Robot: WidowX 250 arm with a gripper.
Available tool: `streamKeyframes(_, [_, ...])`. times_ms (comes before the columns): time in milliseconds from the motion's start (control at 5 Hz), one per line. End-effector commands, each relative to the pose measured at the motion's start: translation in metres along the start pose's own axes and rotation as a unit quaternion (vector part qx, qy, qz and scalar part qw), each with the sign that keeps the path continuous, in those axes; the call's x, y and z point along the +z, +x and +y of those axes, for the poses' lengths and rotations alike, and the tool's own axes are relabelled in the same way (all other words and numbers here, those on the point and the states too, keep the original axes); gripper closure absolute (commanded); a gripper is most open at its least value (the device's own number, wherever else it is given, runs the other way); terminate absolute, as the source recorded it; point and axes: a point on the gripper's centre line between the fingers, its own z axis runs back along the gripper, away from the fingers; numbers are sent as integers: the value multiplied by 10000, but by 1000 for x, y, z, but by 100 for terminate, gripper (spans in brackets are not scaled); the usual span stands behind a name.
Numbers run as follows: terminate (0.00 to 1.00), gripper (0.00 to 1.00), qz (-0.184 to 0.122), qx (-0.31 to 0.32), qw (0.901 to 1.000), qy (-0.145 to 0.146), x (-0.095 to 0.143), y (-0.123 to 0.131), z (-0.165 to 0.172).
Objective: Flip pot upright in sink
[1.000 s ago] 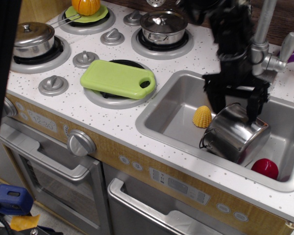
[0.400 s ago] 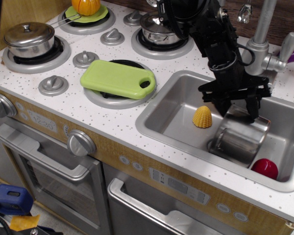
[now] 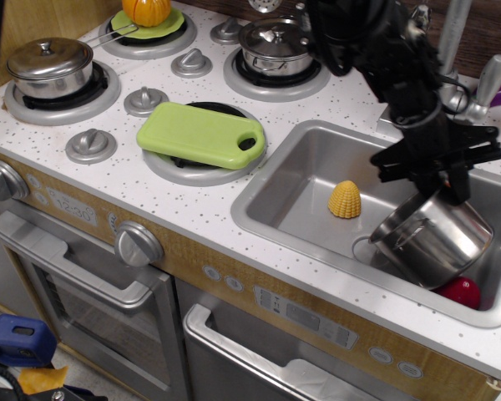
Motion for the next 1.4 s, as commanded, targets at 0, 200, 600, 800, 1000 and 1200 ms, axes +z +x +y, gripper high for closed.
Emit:
streamKeyframes(0, [0,100,-702,-379,9948,631,-11,-15,-7])
streamKeyframes(200, [0,100,-741,-960,9855,1183,-6,-12,-5])
streamKeyframes(600, [0,100,-669,-1502,9753,1478,5,-1,6])
streamKeyframes(800, [0,100,-665,-1837,9671,1627,10,3,16])
streamKeyframes(1000, [0,100,-789,-1908,9659,1561,12,6,22])
streamKeyframes(1200, [0,0,-1090,-1760,9631,1718,8,10,21])
